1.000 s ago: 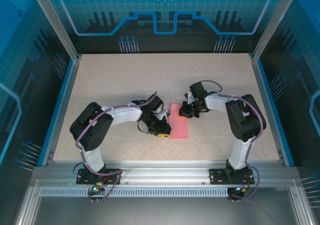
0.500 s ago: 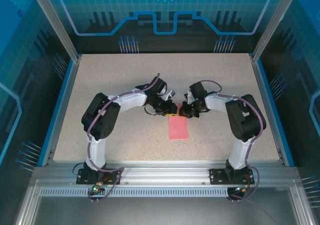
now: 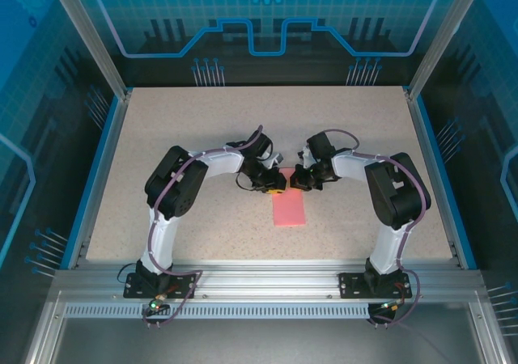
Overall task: Fold a paper plane with a square sheet of paper (fold left side to right side)
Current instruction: Hold the square sheet of paper at the center of the table.
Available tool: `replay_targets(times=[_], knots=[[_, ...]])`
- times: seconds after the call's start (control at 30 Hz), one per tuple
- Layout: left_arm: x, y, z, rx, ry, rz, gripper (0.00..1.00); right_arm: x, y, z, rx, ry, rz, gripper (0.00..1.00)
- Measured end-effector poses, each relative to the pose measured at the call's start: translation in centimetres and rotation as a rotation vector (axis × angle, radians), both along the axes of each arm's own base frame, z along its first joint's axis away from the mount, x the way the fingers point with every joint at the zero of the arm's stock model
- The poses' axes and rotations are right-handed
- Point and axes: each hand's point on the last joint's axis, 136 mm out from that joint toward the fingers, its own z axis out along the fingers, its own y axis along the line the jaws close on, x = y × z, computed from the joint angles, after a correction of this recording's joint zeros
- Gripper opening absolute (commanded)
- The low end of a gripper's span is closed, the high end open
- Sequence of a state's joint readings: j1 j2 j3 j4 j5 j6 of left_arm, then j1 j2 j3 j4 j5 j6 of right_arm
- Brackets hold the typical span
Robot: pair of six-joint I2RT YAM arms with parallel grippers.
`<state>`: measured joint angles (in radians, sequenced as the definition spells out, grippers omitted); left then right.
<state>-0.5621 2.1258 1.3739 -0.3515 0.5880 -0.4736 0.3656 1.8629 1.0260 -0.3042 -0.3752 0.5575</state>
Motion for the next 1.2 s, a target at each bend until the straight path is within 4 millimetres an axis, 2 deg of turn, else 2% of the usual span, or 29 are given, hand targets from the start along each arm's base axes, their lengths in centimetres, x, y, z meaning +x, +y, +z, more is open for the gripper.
replay_targets(times=[0.27,0.4,0.5,0.6,0.67,0.8,0.9,1.03,1.2], knots=[[0.0,-0.2,-0.2,-0.007,0.005,0.015,0.23,0.3,-0.3,0.6,-0.020,-0.042,0.016,0.08],[-0.1,-0.3,-0.2,-0.013,0.003,0.016,0.23,0.8,-0.6,3.4,-0.024,-0.129,0.022,0.12],[0.0,-0.3,-0.2,-0.013,0.004,0.018,0.23,0.7,-0.7,6.2,-0.008,-0.198,0.027,0.07],[0.0,-0.3,-0.2,-0.013,0.004,0.018,0.23,-0.4,-0.9,7.1,0.006,-0.212,0.039,0.02],[-0.1,-0.3,-0.2,-0.013,0.004,0.017,0.23,-1.7,-0.8,6.5,0.009,-0.181,0.053,0.02],[-0.1,-0.3,-0.2,-0.013,0.004,0.017,0.23,-5.4,-0.8,3.6,-0.011,-0.063,0.091,0.02],[-0.1,-0.3,-0.2,-0.013,0.004,0.017,0.23,-7.2,-1.0,1.6,-0.031,0.024,0.107,0.02],[-0.1,-0.3,-0.2,-0.013,0.004,0.017,0.24,-8.2,-1.4,0.0,-0.052,0.095,0.106,0.02],[0.0,-0.4,-0.1,-0.010,0.001,0.017,0.24,-8.2,-1.4,-0.1,-0.058,0.106,0.106,0.01]])
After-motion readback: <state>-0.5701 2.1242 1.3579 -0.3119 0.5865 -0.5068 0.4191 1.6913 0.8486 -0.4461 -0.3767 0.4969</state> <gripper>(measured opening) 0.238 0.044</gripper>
